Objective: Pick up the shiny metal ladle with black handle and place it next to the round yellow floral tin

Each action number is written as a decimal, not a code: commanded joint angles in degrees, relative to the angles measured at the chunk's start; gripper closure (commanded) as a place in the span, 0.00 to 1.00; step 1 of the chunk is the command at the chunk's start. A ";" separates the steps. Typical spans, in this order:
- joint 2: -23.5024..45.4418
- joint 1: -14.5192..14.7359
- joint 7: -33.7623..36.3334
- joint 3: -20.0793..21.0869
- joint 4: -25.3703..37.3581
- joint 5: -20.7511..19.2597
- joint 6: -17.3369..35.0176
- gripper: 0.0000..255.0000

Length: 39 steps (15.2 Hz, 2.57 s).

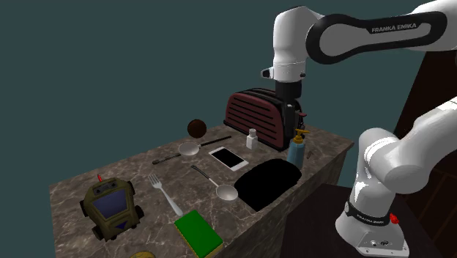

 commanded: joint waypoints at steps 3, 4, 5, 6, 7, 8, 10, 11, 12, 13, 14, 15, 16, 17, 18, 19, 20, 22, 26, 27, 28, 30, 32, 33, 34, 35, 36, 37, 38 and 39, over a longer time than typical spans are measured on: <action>1.84 -0.02 -4.66 -2.47 -0.65 -1.77 3.28 0.00; 2.94 -0.01 -6.97 -3.70 -0.82 -2.57 4.96 0.00; 4.14 0.04 -9.25 -4.94 -0.88 -3.32 6.65 0.00; 5.46 0.10 -11.54 -6.15 -0.84 -3.98 8.35 0.00; 6.87 0.22 -13.80 -7.38 -0.69 -4.58 10.04 0.00; 8.39 0.32 -16.08 -8.56 -0.44 -5.07 11.74 0.00; 11.68 0.66 -20.65 -10.90 0.38 -5.77 15.07 0.00; 13.45 0.88 -22.94 -12.04 0.95 -5.97 16.70 0.00; 15.30 1.13 -25.26 -13.16 1.61 -6.04 18.30 0.00; 17.21 1.43 -27.60 -14.26 2.38 -5.99 19.85 0.00; 19.19 1.74 -29.97 -15.32 3.24 -5.81 21.35 0.00; 21.22 2.10 -32.36 -16.38 4.20 -5.51 22.79 0.00; 23.32 2.46 -34.80 -17.39 5.25 -5.05 24.17 0.00; 25.46 2.81 -37.29 -18.33 6.40 -4.44 25.47 0.00; 27.65 3.20 -39.81 -19.26 7.63 -3.69 26.70 0.00; 29.88 3.56 -42.38 -20.11 8.96 -2.79 27.84 0.00; 32.15 3.90 -44.99 -20.91 10.38 -1.74 28.89 0.00; 36.80 4.43 -50.33 -22.23 13.48 0.77 30.66 0.00; 46.35 4.36 -61.07 -23.38 20.76 6.90 32.83 0.00; 48.74 4.08 -63.65 -23.33 22.80 8.51 33.08 0.00; 51.11 3.64 -66.14 -23.11 24.93 10.07 33.22 0.00; 55.79 2.56 -70.81 -22.39 29.44 13.01 33.19 0.00; 60.39 1.31 -75.02 -21.41 34.29 15.60 32.80 0.00; 62.67 0.61 -76.94 -20.82 36.85 16.74 32.49 0.00; 64.93 -0.13 -78.74 -20.16 39.51 17.76 32.11 0.00; 65.44 -0.38 -79.11 -19.91 40.13 17.94 32.02 0.00; 65.82 -0.43 -79.24 -19.77 39.91 18.14 32.60 0.00; 66.22 -0.47 -79.37 -19.64 39.70 18.36 33.18 0.00; 66.63 -0.50 -79.51 -19.51 39.51 18.59 33.75 0.00; 67.04 -0.53 -79.65 -19.39 39.32 18.82 34.32 0.00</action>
